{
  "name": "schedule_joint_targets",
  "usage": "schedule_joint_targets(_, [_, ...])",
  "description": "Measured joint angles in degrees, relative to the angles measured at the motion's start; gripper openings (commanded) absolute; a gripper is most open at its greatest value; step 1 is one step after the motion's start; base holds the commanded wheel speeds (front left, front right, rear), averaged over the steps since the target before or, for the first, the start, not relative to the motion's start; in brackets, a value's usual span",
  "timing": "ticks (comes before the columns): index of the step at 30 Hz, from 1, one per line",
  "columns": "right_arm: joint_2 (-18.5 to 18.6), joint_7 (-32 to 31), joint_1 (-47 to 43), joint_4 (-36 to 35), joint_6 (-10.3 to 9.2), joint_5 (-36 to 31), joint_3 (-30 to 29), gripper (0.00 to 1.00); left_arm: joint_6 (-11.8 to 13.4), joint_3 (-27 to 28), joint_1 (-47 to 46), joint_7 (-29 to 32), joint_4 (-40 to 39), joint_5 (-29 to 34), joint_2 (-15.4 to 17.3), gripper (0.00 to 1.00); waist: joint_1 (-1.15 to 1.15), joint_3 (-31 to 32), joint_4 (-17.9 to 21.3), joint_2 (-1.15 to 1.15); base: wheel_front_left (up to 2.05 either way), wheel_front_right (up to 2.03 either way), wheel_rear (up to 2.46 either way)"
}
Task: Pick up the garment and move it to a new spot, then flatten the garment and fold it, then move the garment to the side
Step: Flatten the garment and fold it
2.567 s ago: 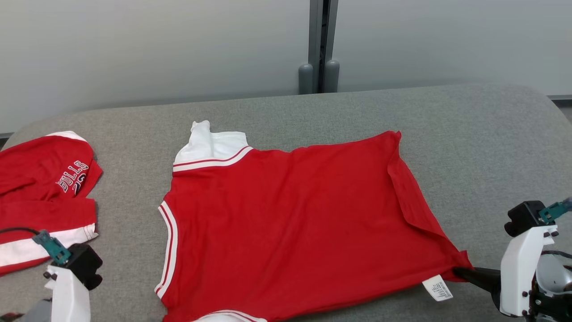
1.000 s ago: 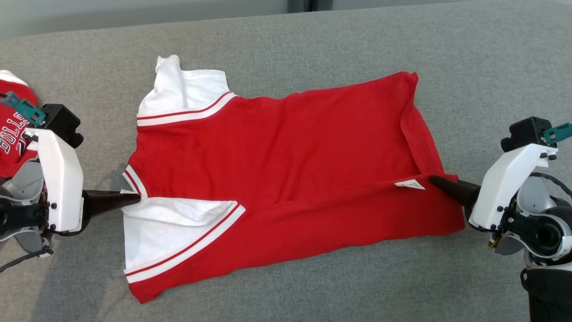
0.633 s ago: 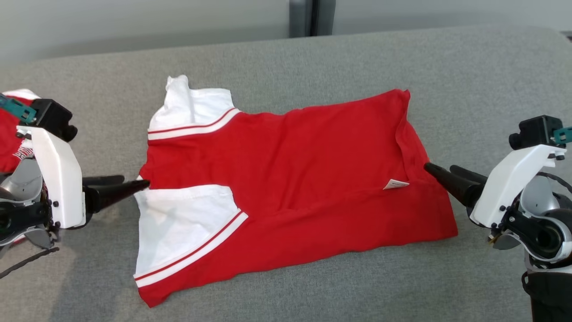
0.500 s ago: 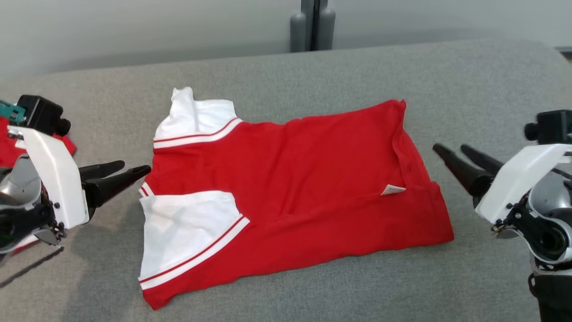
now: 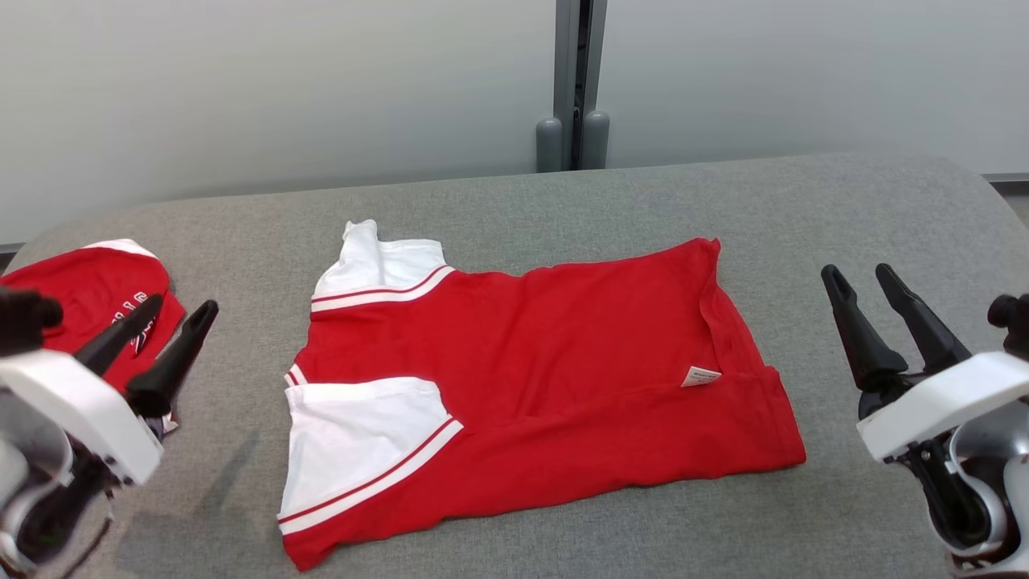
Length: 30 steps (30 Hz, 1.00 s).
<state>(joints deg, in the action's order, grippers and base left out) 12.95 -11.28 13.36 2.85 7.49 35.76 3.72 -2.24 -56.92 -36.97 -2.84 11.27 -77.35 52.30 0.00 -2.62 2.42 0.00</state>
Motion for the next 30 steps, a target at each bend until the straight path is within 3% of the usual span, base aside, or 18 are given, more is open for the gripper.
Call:
schedule_joint_targets(3, [0.47, 5.65, -1.20, 0.71, 0.00, -0.43, 1.29, 1.00, 3.36, 0.98, 4.14, -7.39, -0.89, 0.43, -0.97, 1.00, 0.00, 0.54, -0.21, 0.00, 0.00, 0.00, 0.00])
schedule_joint_targets(4, [0.56, 8.91, -2.99, 2.12, 0.00, -0.55, 1.52, 1.00, 5.73, 1.55, 6.90, -10.39, -1.65, 1.64, -2.13, 1.00, 0.00, 0.67, -0.51, 0.00, 0.00, 0.00, 0.00])
schedule_joint_targets(8, [0.29, 12.84, -5.81, 6.06, 0.00, -0.41, 1.42, 1.00, 9.79, 5.79, 12.67, -12.06, -3.57, 3.91, -5.68, 1.00, 0.00, 0.43, -1.01, 0.00, 0.00, 0.00, 0.00])
schedule_joint_targets(12, [0.08, 13.89, -6.98, 10.22, 0.00, -0.89, 1.90, 1.00, 12.48, 14.95, 19.39, -12.26, -5.77, 10.38, -10.28, 1.00, 0.00, -0.12, -1.16, 0.00, 0.00, 0.00, 0.00])
schedule_joint_targets(19, [-0.52, 13.01, -5.10, 19.19, 0.00, -0.30, 4.27, 1.00, 11.14, 21.72, 29.90, -12.24, -3.71, 16.56, -17.14, 1.00, 0.00, -1.46, -0.71, 0.00, 0.00, 0.00, 0.00])
schedule_joint_targets(25, [-0.87, 11.45, -2.31, 25.85, 0.00, 1.04, 6.20, 1.00, 6.81, 19.34, 31.79, -11.23, 3.76, 17.57, -19.28, 1.00, 0.00, -2.23, -1.18, 0.00, 0.00, 0.00, 0.00])
schedule_joint_targets(30, [-0.87, 10.26, -0.57, 29.07, 0.00, 2.22, 7.46, 1.00, 5.09, 16.92, 30.20, -6.82, 7.86, 16.97, -21.09, 1.00, 0.00, -2.52, -1.72, 0.00, 0.00, 0.00, 0.00])
